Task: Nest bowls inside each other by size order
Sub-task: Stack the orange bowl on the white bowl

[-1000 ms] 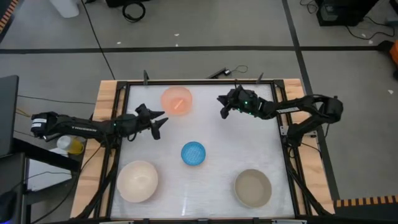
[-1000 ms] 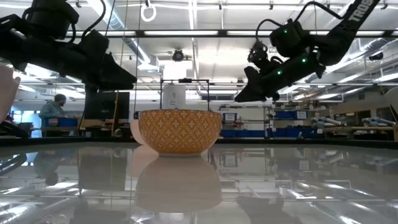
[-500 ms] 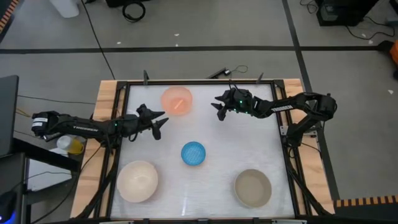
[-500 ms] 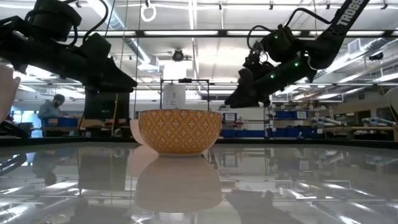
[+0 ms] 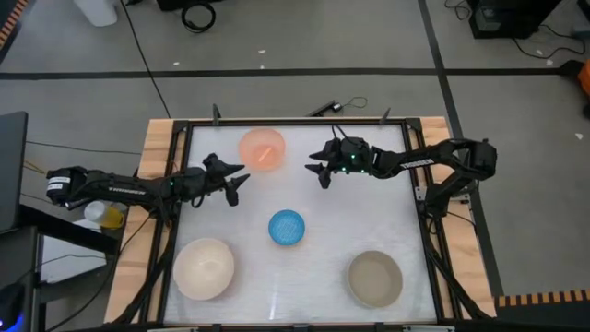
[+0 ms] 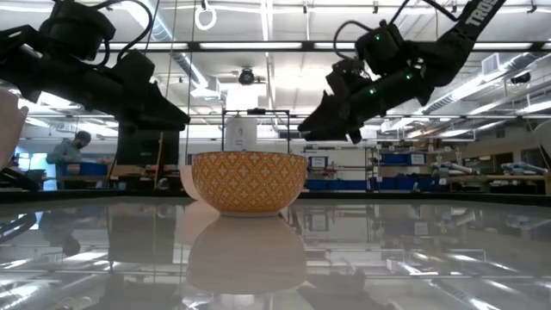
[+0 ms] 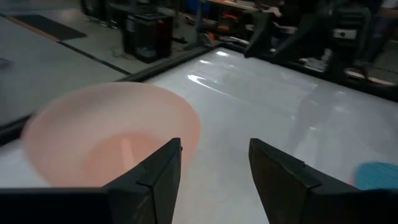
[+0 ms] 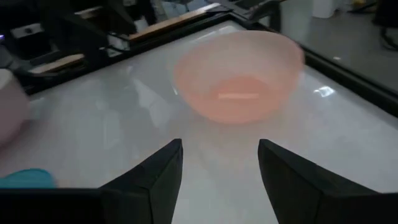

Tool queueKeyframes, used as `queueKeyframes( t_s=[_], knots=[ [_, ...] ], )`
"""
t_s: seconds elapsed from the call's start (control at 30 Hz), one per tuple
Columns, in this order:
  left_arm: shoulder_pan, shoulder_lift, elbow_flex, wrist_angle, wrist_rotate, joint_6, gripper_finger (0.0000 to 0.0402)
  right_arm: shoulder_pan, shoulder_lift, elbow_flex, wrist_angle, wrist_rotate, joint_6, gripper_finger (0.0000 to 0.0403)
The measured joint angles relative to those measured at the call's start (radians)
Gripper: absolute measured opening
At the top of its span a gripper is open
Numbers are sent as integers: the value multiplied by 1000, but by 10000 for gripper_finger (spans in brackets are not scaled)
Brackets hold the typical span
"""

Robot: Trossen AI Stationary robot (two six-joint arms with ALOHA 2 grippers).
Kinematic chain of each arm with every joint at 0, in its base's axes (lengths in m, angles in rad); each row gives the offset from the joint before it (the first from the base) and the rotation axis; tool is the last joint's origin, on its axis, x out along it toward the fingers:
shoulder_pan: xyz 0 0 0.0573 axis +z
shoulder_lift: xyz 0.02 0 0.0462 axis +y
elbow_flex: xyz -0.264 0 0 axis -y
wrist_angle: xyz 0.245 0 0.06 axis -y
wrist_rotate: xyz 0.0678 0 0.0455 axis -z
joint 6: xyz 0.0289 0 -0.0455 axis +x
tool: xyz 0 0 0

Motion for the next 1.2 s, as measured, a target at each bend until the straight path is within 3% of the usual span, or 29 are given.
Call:
queueKeyframes(
  t_s=[0.23, 0.47, 0.6, 0.7, 1.0, 1.2],
  knots=[
    [1, 0, 0, -65, 32, -1, 192, 103, 0, 68, -74, 100, 0, 215],
    [1, -2, 0, -91, 220, 21, 192, 219, 0, 95, -120, 131, 60, 215],
    [-6, -2, 39, -139, 286, 26, 192, 226, 4, 95, -127, 276, 128, 215],
    [-21, -2, 82, -206, 288, 48, 192, 203, 36, 126, -169, 293, 225, 215],
    [-64, -1, 117, -234, 266, 88, 192, 232, 306, 436, -359, 306, 195, 208],
    [-110, -1, 115, -393, 279, -17, 192, 223, 395, 623, -478, 303, 89, 208]
  ],
)
